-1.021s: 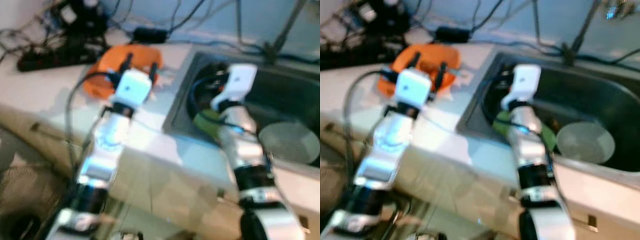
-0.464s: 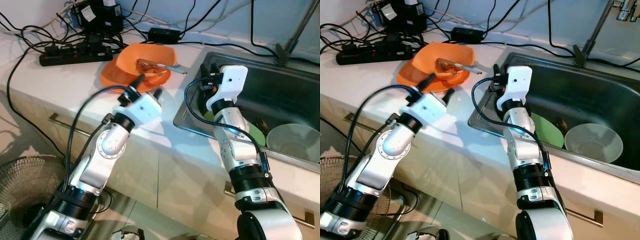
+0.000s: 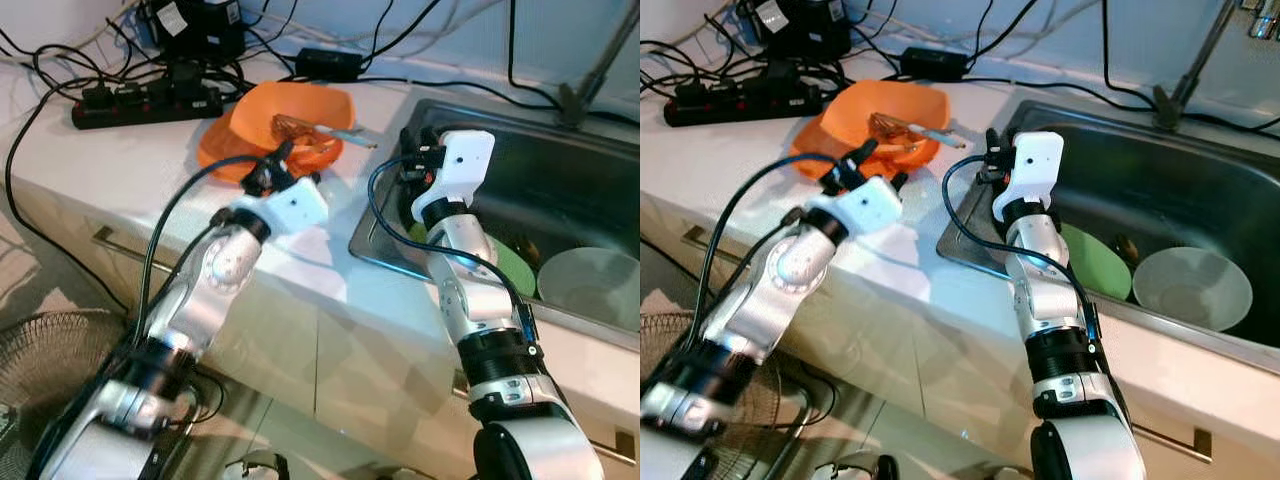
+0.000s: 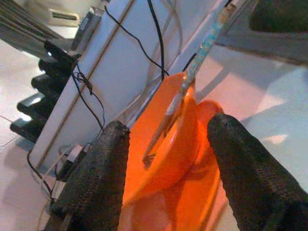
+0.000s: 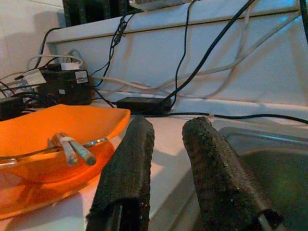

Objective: Kitchen organization

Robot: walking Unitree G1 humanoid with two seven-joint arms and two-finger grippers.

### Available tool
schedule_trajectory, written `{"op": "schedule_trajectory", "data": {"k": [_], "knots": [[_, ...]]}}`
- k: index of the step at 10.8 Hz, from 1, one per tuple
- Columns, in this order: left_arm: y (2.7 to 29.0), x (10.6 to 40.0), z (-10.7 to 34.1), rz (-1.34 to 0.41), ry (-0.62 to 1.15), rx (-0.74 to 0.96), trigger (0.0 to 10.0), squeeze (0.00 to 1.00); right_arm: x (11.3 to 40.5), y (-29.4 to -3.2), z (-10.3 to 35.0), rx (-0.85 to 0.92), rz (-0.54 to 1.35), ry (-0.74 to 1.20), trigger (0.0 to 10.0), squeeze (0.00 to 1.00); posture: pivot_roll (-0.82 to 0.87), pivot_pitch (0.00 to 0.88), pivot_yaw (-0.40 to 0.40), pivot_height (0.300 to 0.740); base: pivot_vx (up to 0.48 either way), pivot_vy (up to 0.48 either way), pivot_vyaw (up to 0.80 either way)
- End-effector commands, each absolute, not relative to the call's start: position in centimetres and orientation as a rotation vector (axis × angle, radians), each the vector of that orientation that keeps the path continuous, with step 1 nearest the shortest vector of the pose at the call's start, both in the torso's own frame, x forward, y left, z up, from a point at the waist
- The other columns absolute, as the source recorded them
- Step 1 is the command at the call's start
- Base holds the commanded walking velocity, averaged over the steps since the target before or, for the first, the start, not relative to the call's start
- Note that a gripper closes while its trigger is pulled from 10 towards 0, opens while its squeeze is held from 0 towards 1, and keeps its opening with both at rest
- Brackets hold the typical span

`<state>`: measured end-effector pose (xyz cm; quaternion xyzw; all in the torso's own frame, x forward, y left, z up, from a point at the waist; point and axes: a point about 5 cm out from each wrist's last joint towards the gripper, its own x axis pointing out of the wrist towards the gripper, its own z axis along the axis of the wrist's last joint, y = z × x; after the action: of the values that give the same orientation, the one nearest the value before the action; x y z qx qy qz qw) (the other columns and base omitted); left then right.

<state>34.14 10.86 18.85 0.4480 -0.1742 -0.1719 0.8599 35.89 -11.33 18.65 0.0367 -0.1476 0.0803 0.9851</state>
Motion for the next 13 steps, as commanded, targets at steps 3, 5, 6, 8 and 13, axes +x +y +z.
{"op": "schedule_trajectory", "data": {"k": [3,5,6,8,13], "knots": [[10.6,35.3,19.4,-0.355,-0.385,0.955,10.0,0.00,36.0,-11.2,18.9,0.091,0.163,-0.308,10.0,0.00,0.09,0.026,0.015,0.740,0.000,0.000,0.00],[9.9,36.5,20.1,-0.361,-0.406,0.955,10.0,0.00,36.0,-11.1,18.9,0.093,0.164,-0.312,10.0,0.00,0.09,0.025,0.016,0.740,0.000,0.000,0.00],[9.5,36.7,20.1,-0.376,-0.414,0.943,10.0,0.00,36.0,-11.2,18.9,0.093,0.162,-0.312,10.0,0.00,0.08,0.032,0.017,0.740,0.000,0.000,0.00],[8.7,36.8,19.9,-0.410,-0.421,0.927,10.0,0.00,35.9,-11.3,18.9,0.093,0.155,-0.311,10.0,0.00,0.08,0.040,0.016,0.740,0.000,0.000,0.00],[6.9,37.3,19.6,-0.436,-0.439,0.919,10.0,0.00,35.9,-11.3,18.8,0.096,0.156,-0.305,10.0,0.00,0.08,0.051,0.014,0.740,0.000,0.000,0.00]]}}
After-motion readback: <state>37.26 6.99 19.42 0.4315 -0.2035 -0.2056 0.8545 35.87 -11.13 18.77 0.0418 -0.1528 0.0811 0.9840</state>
